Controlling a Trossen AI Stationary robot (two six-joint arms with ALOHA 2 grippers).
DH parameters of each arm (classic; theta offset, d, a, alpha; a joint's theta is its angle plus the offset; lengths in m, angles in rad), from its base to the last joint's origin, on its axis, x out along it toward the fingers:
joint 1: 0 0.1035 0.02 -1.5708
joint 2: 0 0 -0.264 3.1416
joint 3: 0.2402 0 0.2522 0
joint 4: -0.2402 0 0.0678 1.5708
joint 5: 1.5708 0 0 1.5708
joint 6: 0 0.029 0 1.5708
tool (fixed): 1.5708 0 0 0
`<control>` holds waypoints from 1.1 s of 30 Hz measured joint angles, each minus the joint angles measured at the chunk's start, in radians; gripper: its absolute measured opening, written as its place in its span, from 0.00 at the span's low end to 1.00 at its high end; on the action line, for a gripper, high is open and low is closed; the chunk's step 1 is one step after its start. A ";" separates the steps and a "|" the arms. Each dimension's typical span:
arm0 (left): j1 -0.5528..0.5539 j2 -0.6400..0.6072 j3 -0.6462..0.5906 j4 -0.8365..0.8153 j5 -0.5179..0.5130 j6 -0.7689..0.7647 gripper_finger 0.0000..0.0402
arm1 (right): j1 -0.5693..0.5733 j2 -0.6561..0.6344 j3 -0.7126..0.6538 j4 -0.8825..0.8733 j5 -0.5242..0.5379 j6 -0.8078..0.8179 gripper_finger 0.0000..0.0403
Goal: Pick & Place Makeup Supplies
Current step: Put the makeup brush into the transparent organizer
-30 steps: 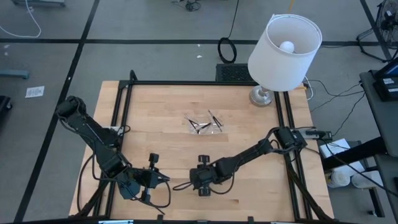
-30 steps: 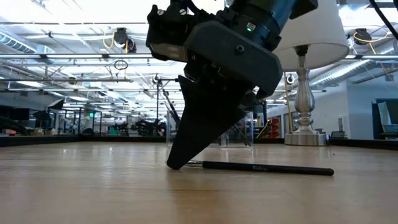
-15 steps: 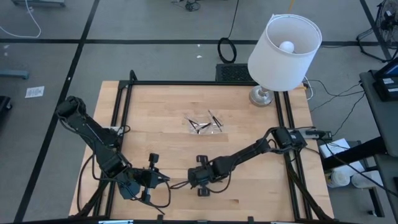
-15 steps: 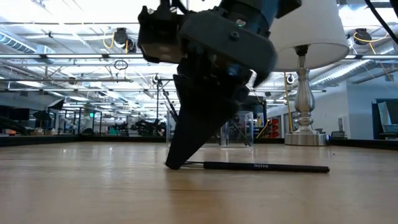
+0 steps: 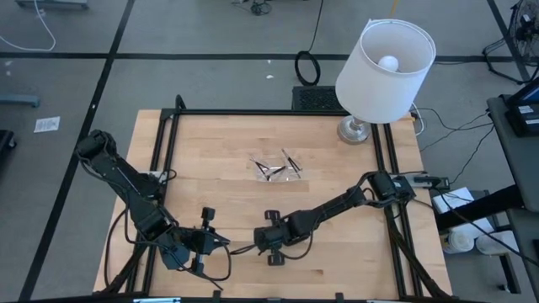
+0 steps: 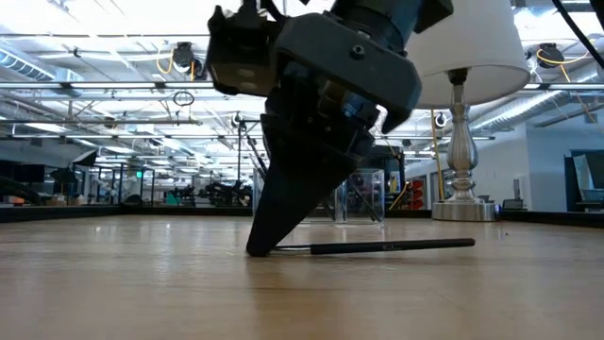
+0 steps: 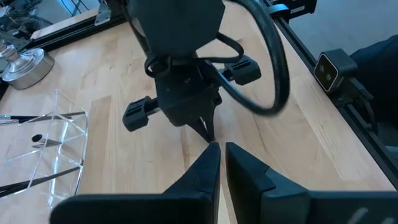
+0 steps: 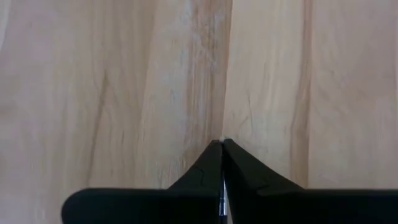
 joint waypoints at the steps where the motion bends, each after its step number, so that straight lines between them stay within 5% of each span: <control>1: 0.000 0.000 0.000 0.000 0.000 0.000 0.09 | 0.003 -0.014 0.000 0.023 0.003 -0.003 0.00; 26: 0.000 0.002 0.000 0.004 0.000 0.000 0.09 | 0.052 -0.240 -0.002 0.167 0.110 -0.119 0.00; 33: 0.000 0.002 0.000 0.005 0.000 0.001 0.09 | 0.032 -0.388 0.000 0.192 0.159 -0.206 0.00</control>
